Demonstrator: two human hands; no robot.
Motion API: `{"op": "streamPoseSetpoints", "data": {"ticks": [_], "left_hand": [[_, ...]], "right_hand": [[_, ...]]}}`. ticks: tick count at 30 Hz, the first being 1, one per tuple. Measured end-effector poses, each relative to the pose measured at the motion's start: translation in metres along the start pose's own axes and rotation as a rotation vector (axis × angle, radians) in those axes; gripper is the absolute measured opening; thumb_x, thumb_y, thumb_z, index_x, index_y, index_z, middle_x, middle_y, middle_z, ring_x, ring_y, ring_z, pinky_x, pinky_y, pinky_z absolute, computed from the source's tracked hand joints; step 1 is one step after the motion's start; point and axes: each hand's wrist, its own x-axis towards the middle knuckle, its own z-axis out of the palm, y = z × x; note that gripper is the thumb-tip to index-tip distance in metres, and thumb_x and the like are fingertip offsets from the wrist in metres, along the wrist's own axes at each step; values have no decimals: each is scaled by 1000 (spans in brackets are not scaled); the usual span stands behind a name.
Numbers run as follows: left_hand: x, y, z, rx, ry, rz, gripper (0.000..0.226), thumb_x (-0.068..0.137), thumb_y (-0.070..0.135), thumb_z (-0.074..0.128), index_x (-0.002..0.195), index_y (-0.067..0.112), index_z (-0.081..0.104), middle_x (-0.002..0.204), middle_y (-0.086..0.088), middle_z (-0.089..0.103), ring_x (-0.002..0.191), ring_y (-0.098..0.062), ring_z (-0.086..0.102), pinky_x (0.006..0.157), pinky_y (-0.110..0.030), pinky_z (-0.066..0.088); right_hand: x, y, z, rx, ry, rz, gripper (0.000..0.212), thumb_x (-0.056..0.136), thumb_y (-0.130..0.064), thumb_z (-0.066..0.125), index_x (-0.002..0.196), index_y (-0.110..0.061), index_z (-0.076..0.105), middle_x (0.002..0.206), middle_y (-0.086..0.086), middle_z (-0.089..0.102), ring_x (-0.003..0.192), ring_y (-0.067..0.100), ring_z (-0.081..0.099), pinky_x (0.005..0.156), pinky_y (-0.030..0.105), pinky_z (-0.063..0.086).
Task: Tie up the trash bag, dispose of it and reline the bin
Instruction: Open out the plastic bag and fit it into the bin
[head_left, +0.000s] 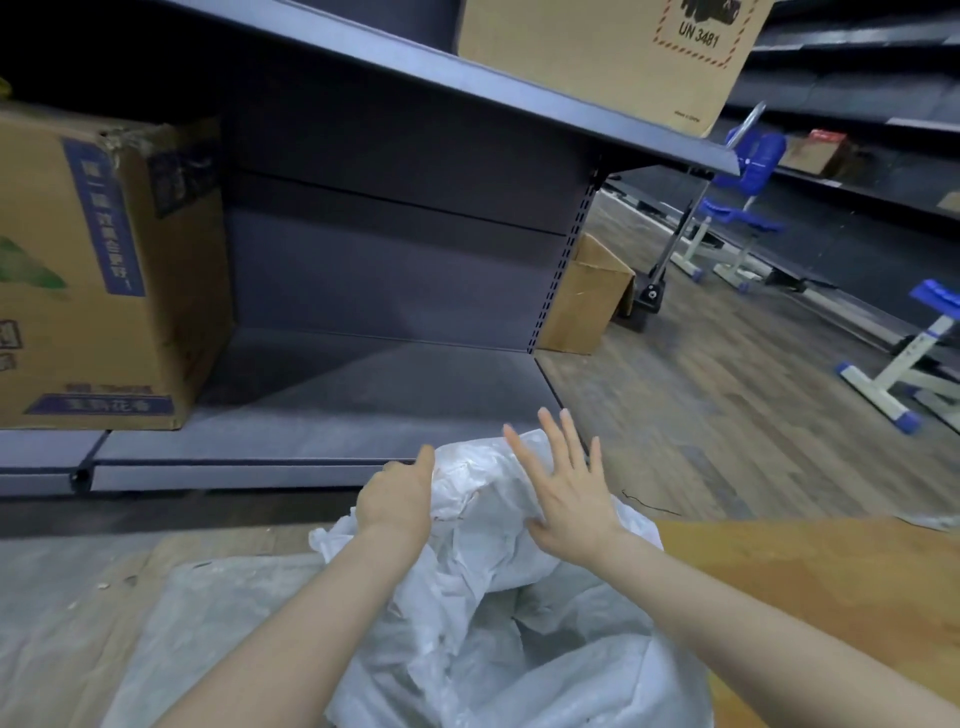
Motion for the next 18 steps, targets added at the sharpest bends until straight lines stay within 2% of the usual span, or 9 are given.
{"op": "streamPoseSetpoints", "data": {"ticks": [1, 3, 5, 6, 9, 11, 14, 16, 18], "left_hand": [[-2, -1, 2, -3, 4, -8, 72, 89, -1, 51, 147, 17, 13, 111, -11, 49, 94, -25, 54, 67, -26, 37], [-8, 0, 5, 24, 20, -12, 81, 90, 1, 52, 151, 23, 4, 124, -11, 44, 105, -24, 56, 69, -26, 39], [-13, 3, 7, 95, 62, 53, 85, 91, 9, 51, 151, 31, -5, 136, -13, 34, 119, -24, 46, 83, -28, 42], [-15, 3, 7, 126, 77, 91, 86, 92, 16, 51, 151, 34, -9, 144, -15, 25, 129, -27, 36, 94, -32, 40], [-19, -3, 1, 141, 48, 158, 85, 91, 37, 49, 149, 36, -14, 157, -16, -5, 146, -31, 0, 111, -57, 15], [-21, -8, 0, 97, 59, 193, 75, 94, 34, 40, 150, 36, -9, 159, -9, -8, 147, -30, -6, 111, -61, 6], [-19, -8, 5, 26, 134, 204, 60, 99, 32, 32, 151, 36, 2, 154, -7, 17, 139, -29, 23, 110, -51, 22], [-13, -5, 7, -15, 166, 181, 58, 100, 28, 36, 150, 36, 8, 139, -4, 36, 120, -27, 45, 90, -36, 39], [-8, -2, 8, 1, 177, 121, 60, 97, 16, 43, 148, 33, 17, 125, -4, 47, 107, -26, 56, 72, -31, 35]], "right_hand": [[-7, -5, -5, 77, 134, -10, 109, 58, -28, 75, 148, -19, 15, 149, 20, 26, 138, 41, 20, 98, 60, 38], [-24, -17, -14, 277, 291, -204, 69, 67, -22, 63, 133, -13, 43, 136, 17, 42, 127, 34, 37, 98, 52, 44], [-35, -31, -21, 286, 255, -477, 41, 76, -31, 56, 114, -15, 58, 118, 9, 56, 106, 25, 52, 87, 41, 52], [-35, -36, -18, 215, 185, -575, 43, 76, -40, 59, 113, -18, 60, 116, 7, 58, 103, 24, 56, 84, 41, 53], [-28, -45, 13, -81, -165, -599, 93, 57, -74, 64, 133, -24, 43, 142, 13, 39, 129, 30, 46, 88, 52, 49], [-22, -52, 29, -196, -309, -584, 107, 58, -84, 54, 143, -25, 28, 152, 14, 23, 140, 34, 25, 93, 62, 42], [-14, -51, 44, -353, -401, -720, 95, 83, -69, 46, 151, -25, -5, 157, 12, -19, 145, 32, -12, 109, 67, 14], [-10, -48, 43, -420, -436, -803, 91, 88, -63, 44, 150, -28, -12, 140, 8, -47, 143, 29, -25, 110, 67, 7], [-6, -41, 55, -442, -512, -811, 90, 86, -64, 44, 149, -31, -11, 133, 4, -53, 141, 26, -30, 107, 68, 3]]}}
